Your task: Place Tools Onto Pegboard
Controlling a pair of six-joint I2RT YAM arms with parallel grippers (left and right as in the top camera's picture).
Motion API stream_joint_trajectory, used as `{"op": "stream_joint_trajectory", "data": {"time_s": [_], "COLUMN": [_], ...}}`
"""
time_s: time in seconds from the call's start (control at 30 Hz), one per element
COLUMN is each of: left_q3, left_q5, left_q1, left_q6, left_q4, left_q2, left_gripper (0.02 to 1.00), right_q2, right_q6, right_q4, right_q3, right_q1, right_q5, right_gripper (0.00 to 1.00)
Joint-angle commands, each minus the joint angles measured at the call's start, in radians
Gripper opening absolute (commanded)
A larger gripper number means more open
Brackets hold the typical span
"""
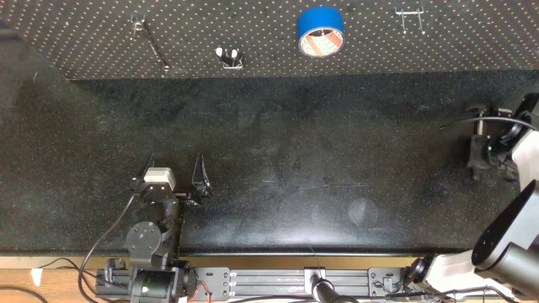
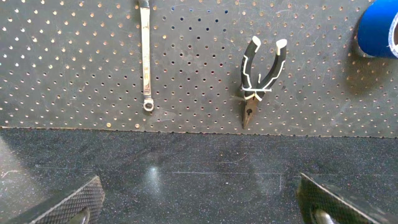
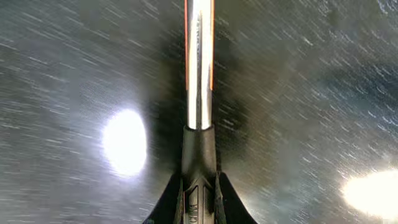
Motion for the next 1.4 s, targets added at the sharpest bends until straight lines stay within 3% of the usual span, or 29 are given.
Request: {"op": "stream_joint_trajectory", "data": {"time_s": [0.03,0.23,0.37,0.57,0.77,0.8,0.83,0.87,0.9,1.1,1.2,1.4], "left_q3": [-0.002,-0.002,-0.002,-0.002,-0.002,-0.002,-0.002,-0.002,-0.002,-0.002,-0.002,-0.002], "left_q5": [0.006,0.006,0.006,0.006,0.006,0.006,0.006,0.006,0.006,0.006,0.006,0.006], "left_q1": [-0.005,-0.005,-0.005,-0.005,-0.005,-0.005,-0.005,-0.005,-0.005,-0.005,-0.005,-0.005], "left_q6": [0.012,0.012,0.012,0.012,0.012,0.012,0.012,0.012,0.012,0.012,0.012,0.012], "left_q4": [-0.008,-0.008,-0.008,-0.008,-0.008,-0.008,-0.008,-0.008,-0.008,-0.008,-0.008,-0.008], "left_q2": [-0.008,-0.008,-0.008,-0.008,-0.008,-0.008,-0.008,-0.008,-0.008,-0.008,-0.008,-0.008], "left_gripper": [0.996,0.998,0.996,0.996,0.996,0.996,0.996,0.998,0.996,0.996,0.996,0.996], "right_q2": [-0.179,-0.520,-0.568,-0.426,-0.336,-0.328,-0.322,-0.316,-0.314,-0.313,-0.352,-0.739], "right_q6": [0.162,0.373,0.380,0.379,0.380,0.380,0.380,0.379,0.379,0.372,0.382,0.384], "right_q4": [0.065,0.163,0.271,0.309,0.364,0.360,0.350,0.329,0.299,0.276,0.440,1.022], "right_q3": [-0.011,-0.011,-0.011,-0.011,-0.011,-0.011,-0.011,-0.011,-0.011,-0.135,-0.312,-0.788], "right_q1": [0.063,0.301,0.462,0.549,0.553,0.554,0.554,0.554,0.554,0.554,0.554,0.553], "right_q5": [-0.105,-0.105,-0.104,-0.096,-0.097,-0.097,-0.097,-0.097,-0.097,-0.066,-0.067,-0.042], "right_gripper": [0.075,0.075,0.075,0.075,0.077,0.154,0.375,0.717,0.993,0.987,0.987,0.985]}}
